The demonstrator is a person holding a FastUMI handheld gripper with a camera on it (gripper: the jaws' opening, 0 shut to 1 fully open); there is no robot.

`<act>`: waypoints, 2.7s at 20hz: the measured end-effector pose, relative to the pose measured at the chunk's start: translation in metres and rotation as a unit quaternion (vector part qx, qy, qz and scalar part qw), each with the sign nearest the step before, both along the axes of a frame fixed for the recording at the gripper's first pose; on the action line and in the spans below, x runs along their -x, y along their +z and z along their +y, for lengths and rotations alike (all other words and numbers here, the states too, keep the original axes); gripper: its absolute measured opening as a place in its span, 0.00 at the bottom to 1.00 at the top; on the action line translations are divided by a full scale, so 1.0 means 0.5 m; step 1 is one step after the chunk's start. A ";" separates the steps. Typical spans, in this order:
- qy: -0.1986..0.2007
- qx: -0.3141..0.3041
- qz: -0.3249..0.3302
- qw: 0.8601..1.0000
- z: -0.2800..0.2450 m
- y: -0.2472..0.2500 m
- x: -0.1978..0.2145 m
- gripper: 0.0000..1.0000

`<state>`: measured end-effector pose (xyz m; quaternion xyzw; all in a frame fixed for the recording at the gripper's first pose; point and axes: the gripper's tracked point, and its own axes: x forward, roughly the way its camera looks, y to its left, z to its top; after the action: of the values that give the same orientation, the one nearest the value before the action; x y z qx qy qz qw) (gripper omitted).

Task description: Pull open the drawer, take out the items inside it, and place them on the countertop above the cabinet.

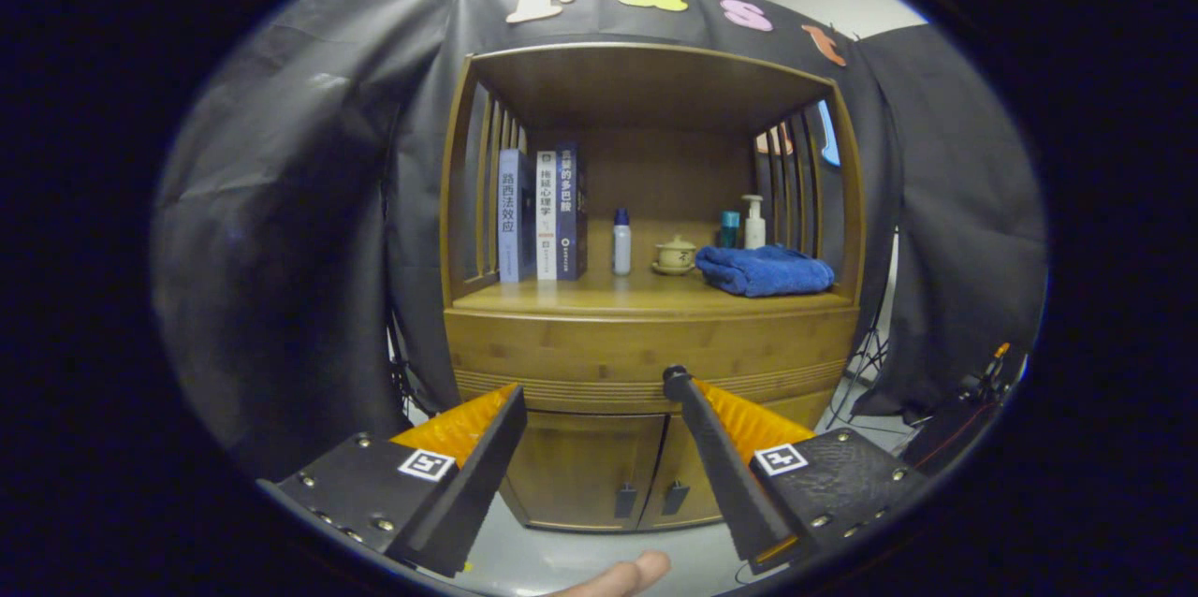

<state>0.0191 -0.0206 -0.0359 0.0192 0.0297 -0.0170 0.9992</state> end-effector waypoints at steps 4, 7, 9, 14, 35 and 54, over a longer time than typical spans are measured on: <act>-0.001 -0.018 0.013 1.000 -0.019 -0.033 -0.062 1.00; -0.004 -0.015 0.024 1.000 -0.043 -0.047 -0.124 1.00; -0.005 -0.009 0.029 1.000 -0.053 -0.060 -0.165 1.00; -0.012 -0.022 0.033 0.999 -0.080 -0.109 -0.264 1.00; -0.028 0.029 0.041 0.998 -0.152 -0.146 -0.346 0.81; -0.053 0.015 0.073 0.996 -0.158 -0.157 -0.243 0.30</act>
<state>0.1408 -0.0994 -0.1145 0.0041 0.1009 -0.0712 0.9923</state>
